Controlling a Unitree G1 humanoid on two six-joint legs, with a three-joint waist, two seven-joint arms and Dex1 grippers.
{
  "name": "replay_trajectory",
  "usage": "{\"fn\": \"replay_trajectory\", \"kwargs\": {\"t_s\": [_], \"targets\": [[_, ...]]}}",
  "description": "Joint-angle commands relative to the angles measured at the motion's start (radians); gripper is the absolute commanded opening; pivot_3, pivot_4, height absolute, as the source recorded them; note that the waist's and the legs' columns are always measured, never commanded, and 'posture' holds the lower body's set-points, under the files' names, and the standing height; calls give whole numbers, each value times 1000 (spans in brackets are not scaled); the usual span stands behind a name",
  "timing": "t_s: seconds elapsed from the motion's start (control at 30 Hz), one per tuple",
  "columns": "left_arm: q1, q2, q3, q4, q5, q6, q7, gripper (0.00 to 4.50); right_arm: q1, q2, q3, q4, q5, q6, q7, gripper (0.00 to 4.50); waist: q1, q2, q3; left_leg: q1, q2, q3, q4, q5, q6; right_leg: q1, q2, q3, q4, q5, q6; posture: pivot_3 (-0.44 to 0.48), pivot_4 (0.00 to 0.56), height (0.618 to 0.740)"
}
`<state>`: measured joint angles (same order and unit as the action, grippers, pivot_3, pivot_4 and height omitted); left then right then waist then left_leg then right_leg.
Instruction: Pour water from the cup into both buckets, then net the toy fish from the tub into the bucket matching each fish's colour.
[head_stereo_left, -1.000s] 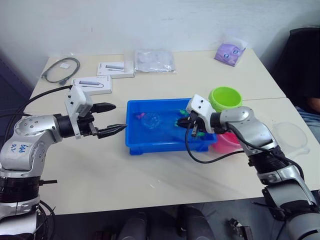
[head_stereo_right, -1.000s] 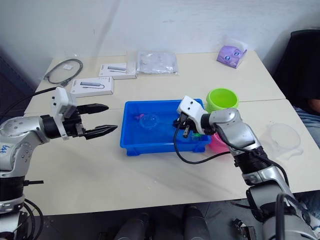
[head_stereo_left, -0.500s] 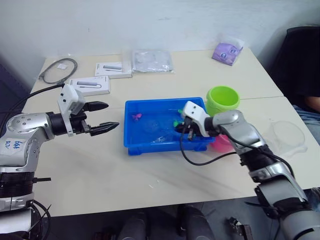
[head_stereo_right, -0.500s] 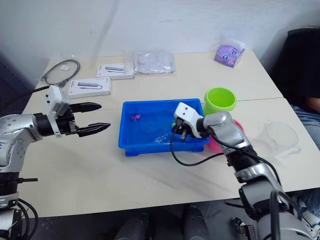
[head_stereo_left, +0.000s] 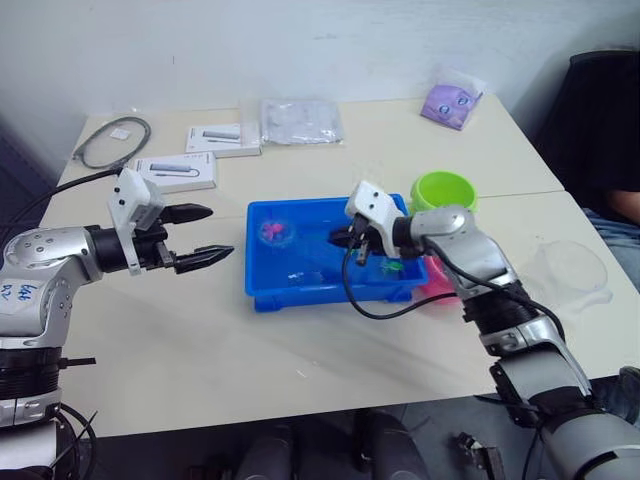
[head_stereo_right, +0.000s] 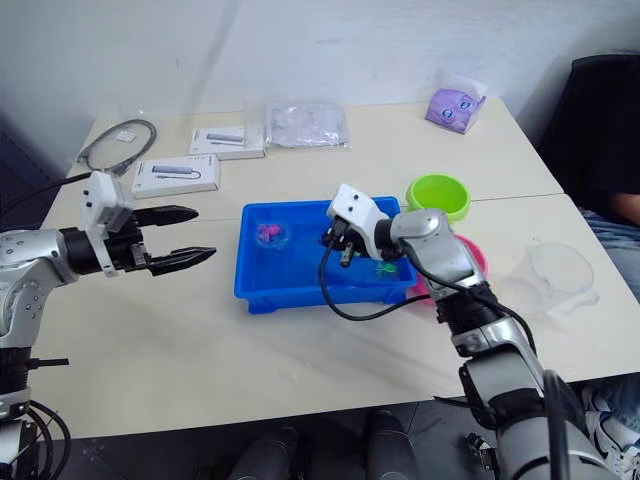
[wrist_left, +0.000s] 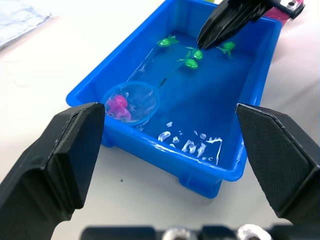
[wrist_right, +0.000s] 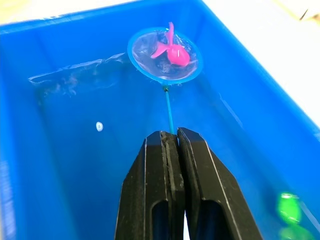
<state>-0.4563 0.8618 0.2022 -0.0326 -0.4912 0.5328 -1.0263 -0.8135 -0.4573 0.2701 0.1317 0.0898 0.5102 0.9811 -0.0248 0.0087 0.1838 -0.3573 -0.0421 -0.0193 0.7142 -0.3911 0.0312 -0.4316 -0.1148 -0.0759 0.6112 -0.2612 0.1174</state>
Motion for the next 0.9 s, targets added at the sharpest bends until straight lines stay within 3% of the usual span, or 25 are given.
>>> {"fn": "replay_trajectory", "kwargs": {"t_s": [0.03, 0.37, 0.5, 0.7, 0.9], "targets": [[-59, -16, -17, -11, -30, -8, -31, 4490, 64, -64, -69, -178, 55, 63, 11, 0, 6, 0, 0, 0, 0, 0, 0, 0, 0, 0, 0, 0, 0, 0, 0, 0, 150, 735], [-248, -162, -196, 77, 4, -57, -134, 4490, 338, -265, -370, -593, 226, 273, -52, 0, 29, 0, 0, 0, -1, 2, 2, 0, 0, 1, 0, 1, -1, 0, 0, 0, 150, 735], [-299, -239, -262, 85, -3, -60, -181, 4490, 533, -353, -615, -786, 288, 355, -65, 0, 43, 1, 0, 0, 0, 2, 1, 0, 0, 1, 0, 1, -1, 0, 0, 0, 150, 735], [-360, -317, -308, 140, 13, -91, -225, 4490, 749, -381, -970, -934, 365, 449, -71, 0, 53, 1, 0, 1, 0, 4, 2, 0, 1, 3, 0, 2, -1, 0, 0, 0, 150, 735], [-395, -369, -333, 185, 29, -119, -259, 4490, 1003, -397, -1207, -984, 310, 379, -28, 0, 60, 1, 0, 1, -1, 4, 2, 1, 2, 4, 0, 3, -1, 0, 1, 0, 150, 735]]}}
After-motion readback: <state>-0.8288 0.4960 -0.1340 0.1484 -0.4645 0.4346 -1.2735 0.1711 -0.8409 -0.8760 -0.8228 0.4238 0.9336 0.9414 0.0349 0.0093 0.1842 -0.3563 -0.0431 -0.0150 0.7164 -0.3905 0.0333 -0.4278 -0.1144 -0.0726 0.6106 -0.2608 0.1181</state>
